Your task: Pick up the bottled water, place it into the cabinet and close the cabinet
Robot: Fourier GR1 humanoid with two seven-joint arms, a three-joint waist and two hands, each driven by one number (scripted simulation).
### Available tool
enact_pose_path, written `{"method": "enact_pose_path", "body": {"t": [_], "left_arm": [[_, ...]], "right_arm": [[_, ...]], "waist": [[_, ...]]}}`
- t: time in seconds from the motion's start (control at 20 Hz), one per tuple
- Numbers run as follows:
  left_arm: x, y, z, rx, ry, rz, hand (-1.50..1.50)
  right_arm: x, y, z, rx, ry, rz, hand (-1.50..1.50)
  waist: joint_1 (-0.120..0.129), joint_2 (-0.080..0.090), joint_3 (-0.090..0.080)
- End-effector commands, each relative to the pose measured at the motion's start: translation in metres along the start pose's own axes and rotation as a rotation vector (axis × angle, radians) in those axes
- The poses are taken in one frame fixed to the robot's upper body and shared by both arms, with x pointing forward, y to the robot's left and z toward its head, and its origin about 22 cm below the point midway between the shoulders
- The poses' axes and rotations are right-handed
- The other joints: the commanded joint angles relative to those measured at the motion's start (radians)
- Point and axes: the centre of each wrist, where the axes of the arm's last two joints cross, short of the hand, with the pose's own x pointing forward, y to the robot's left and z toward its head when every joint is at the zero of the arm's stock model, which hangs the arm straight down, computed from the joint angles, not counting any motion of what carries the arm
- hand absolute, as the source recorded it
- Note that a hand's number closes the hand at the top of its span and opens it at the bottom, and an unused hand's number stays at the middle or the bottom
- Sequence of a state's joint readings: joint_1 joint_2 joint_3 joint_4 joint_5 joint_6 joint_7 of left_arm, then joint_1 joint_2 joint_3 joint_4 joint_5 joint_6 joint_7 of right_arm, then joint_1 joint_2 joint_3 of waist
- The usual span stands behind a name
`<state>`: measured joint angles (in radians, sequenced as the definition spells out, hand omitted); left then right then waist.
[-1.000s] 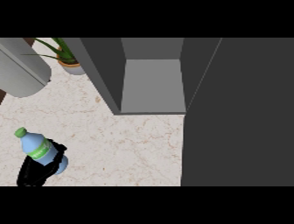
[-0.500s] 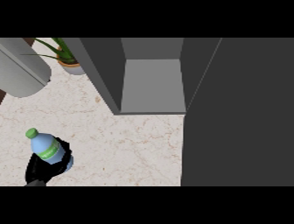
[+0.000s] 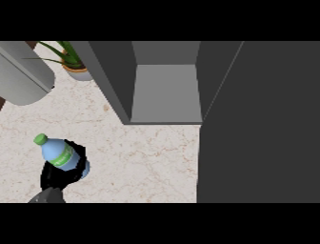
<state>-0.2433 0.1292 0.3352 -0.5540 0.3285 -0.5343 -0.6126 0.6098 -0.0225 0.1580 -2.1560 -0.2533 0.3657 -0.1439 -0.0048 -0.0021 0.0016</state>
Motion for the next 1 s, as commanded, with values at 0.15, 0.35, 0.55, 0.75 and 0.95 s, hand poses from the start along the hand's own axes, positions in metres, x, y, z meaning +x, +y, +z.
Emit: {"method": "enact_pose_path", "body": {"t": [0.15,0.35,0.55,0.75,0.95], "left_arm": [[0.016,-0.014,-0.01,-0.058,-0.036,0.077,1.5],[0.01,-0.044,-0.014,-0.088,-0.016,0.055,1.5],[0.013,-0.079,-0.017,-0.109,-0.013,0.01,1.5],[0.033,-0.119,-0.02,-0.176,-0.015,0.017,1.5],[0.049,-0.147,-0.016,-0.209,-0.037,-0.025,1.5]], "right_arm": [[0.003,-0.006,-0.002,0.018,-0.004,0.005,-1.5],[0.003,0.01,-0.008,0.017,0.003,-0.007,-1.5],[-0.001,0.009,-0.002,0.028,0.001,-0.014,-1.5],[-0.002,0.0,-0.002,0.004,0.018,-0.022,-1.5],[-0.007,-0.008,-0.004,0.004,0.003,-0.032,-1.5]], "waist": [[0.003,0.0,-0.001],[0.002,0.0,-0.001],[0.001,0.0,-0.001],[0.005,-0.002,-0.001],[0.007,-0.002,-0.001]]}}
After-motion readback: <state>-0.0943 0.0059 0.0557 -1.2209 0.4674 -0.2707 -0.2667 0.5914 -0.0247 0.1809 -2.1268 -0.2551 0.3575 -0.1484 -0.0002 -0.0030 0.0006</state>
